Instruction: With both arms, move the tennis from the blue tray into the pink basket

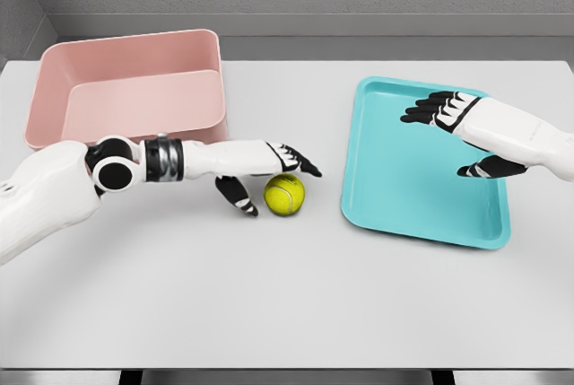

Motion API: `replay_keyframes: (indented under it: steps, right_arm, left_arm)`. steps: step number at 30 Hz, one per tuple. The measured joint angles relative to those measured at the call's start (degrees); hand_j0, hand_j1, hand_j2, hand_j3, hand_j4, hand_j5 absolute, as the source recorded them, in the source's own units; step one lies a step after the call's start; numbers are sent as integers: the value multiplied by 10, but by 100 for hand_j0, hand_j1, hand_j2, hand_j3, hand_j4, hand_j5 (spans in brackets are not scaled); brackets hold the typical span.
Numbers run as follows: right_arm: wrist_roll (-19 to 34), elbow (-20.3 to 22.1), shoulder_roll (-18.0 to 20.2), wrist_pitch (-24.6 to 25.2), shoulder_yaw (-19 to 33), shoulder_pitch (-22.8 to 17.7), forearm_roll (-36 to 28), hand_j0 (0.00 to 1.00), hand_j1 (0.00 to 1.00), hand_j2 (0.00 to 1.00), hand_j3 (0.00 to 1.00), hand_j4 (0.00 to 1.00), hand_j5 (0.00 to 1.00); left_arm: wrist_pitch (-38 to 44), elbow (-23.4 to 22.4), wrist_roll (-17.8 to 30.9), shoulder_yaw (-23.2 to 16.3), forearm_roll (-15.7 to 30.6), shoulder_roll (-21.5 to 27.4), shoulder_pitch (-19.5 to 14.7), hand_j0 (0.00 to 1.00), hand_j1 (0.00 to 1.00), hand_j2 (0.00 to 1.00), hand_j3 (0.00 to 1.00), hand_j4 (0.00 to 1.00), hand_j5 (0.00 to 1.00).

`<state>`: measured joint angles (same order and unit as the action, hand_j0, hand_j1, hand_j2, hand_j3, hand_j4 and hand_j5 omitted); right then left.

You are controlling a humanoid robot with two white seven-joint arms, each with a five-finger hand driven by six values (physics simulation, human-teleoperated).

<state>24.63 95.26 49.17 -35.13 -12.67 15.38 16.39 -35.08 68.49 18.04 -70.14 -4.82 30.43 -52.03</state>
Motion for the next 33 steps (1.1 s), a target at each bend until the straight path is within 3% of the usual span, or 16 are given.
replay_keyframes:
  steps: [22, 33]
  right_arm:
    - [0, 0, 0, 0, 0, 0, 0, 100, 100, 100, 100, 100, 100]
    - [0, 0, -1, 0, 0, 0, 0, 100, 100, 100, 100, 100, 100]
  left_arm:
    - [0, -21, 0, -34, 4, -15, -20, 100, 100, 100, 100, 100, 100]
    - [0, -16, -2, -35, 5, -20, -24, 91, 91, 91, 91, 91, 91]
